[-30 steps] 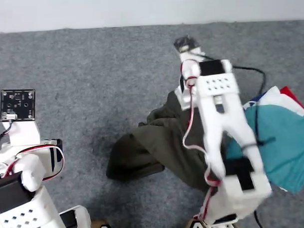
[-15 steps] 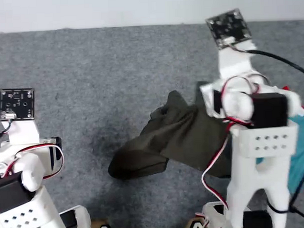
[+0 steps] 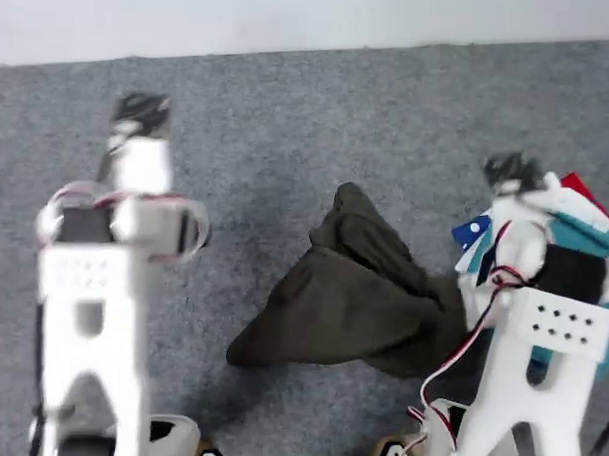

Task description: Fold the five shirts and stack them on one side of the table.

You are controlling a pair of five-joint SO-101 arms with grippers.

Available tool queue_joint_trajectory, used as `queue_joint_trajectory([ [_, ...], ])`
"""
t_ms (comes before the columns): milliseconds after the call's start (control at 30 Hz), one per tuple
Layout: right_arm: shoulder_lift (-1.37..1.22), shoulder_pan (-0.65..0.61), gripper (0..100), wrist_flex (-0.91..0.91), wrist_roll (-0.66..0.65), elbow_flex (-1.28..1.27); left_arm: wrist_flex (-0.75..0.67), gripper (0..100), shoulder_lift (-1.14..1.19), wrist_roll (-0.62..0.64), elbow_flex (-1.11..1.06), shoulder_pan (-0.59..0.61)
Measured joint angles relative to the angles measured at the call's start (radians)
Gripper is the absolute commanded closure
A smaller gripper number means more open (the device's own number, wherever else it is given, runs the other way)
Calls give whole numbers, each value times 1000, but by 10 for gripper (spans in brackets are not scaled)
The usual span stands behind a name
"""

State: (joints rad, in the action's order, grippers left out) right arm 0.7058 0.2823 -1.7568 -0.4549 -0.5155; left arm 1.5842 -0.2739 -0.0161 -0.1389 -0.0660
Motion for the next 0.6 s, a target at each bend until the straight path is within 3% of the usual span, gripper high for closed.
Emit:
queue_joint_trajectory([
  [233,6,60,989,0,-58,-153,68,804,445,14,273,-229],
  [467,6,305,989,0,-132,-160,144,804,741,14,548,-278],
  [600,6,356,989,0,-167,-160,149,804,821,14,614,-328],
])
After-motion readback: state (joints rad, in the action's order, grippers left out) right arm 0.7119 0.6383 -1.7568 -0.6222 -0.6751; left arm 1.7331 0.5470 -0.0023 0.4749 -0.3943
